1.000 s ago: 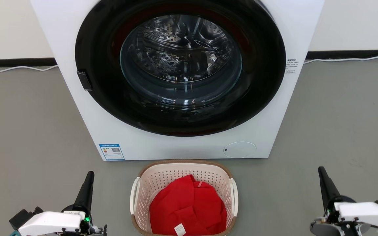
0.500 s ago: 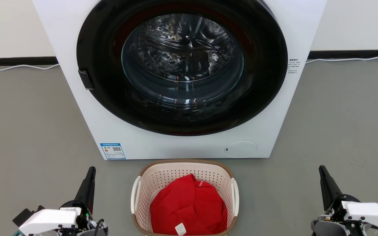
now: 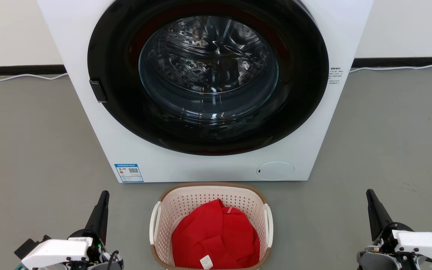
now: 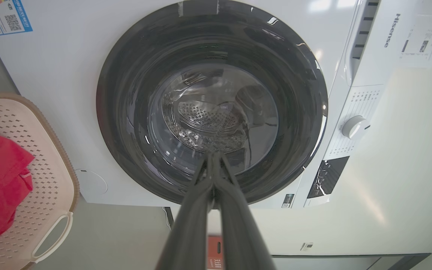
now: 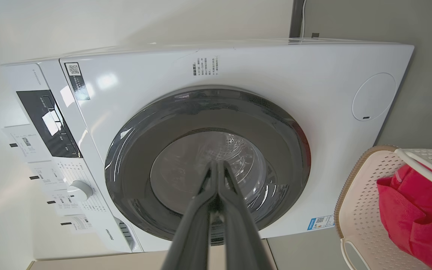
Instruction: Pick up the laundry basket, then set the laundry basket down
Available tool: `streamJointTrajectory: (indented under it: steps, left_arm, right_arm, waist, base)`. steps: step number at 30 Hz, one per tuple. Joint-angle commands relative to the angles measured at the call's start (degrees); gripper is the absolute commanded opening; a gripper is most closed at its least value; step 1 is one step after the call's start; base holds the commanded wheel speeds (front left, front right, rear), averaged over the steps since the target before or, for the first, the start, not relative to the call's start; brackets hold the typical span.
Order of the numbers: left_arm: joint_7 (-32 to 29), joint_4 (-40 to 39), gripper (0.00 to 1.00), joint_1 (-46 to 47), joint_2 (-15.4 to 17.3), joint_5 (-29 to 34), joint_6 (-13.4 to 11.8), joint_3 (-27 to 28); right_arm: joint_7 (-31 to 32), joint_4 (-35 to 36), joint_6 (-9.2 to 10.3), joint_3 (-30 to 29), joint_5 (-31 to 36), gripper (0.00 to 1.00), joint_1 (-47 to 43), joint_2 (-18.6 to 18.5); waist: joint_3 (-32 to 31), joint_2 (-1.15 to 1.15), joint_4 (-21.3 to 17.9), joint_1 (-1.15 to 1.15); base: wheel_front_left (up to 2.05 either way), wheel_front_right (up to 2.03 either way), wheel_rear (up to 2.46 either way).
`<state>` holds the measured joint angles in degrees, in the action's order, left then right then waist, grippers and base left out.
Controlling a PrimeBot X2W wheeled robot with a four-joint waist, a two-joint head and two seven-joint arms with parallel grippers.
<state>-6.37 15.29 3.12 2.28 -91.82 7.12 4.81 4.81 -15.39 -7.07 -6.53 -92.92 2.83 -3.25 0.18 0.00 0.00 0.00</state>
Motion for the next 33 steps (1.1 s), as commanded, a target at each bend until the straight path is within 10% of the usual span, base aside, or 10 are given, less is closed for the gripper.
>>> streamJointTrajectory:
  steps: [1,33]
  left_arm:
    - [-0.17,-1.24,0.00,3.07,0.60,-0.29,0.36,1.78]
    - [-0.16,-1.24,0.00,3.07,0.60,-0.30,0.36,1.77]
  right_arm:
    - [0.72,1.43,-0.42,1.20,-0.24,0.00,3.24,-0.50]
    - [1.06,1.40,-0.42,0.78,0.12,0.00,3.28,-0.21]
  waist:
    - [0.00,0.00,0.00,0.00]
    - [0.00,0.00,0.00,0.00]
  base:
    - [0.00,0.00,0.00]
    - [0.00,0.00,0.00]
